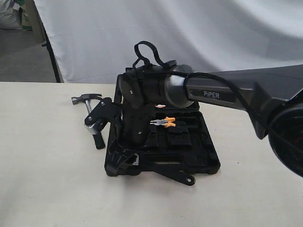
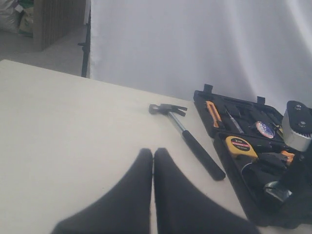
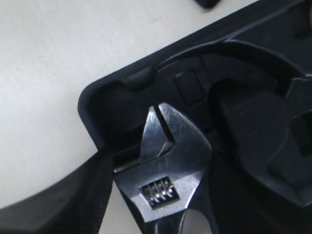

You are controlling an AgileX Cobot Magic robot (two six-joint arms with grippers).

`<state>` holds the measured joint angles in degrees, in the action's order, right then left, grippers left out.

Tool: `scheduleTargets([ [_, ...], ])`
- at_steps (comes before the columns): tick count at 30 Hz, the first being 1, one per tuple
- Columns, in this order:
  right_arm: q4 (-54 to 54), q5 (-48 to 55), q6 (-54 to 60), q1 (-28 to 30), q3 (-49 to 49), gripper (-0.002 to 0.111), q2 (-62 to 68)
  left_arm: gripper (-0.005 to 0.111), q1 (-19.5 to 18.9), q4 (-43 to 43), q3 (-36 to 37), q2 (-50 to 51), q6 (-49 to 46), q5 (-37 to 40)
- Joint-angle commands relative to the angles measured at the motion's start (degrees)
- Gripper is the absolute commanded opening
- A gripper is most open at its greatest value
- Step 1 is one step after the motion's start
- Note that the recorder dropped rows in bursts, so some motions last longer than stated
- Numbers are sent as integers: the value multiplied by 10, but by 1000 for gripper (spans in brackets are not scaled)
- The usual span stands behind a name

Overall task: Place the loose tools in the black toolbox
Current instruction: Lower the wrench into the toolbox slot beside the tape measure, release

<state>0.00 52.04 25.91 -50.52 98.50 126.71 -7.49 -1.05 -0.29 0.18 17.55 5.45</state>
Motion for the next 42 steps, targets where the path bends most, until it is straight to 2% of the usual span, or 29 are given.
scheduleTargets([
  [1, -15, 24, 79, 4, 0, 0, 2, 1, -15, -3, -2, -2, 3, -4],
  [13, -136, 17, 90, 3, 0, 0, 2, 1, -15, -3, -2, -2, 3, -4],
  [23, -203, -55, 84, 8, 1, 0, 2, 1, -15, -3, -2, -2, 3, -4],
  [35, -242, -154, 84, 38, 1, 0, 30, 1, -15, -3, -2, -2, 3, -4],
  [42, -227, -150, 84, 41, 1, 0, 37, 1, -15, -3, -2, -2, 3, -4],
])
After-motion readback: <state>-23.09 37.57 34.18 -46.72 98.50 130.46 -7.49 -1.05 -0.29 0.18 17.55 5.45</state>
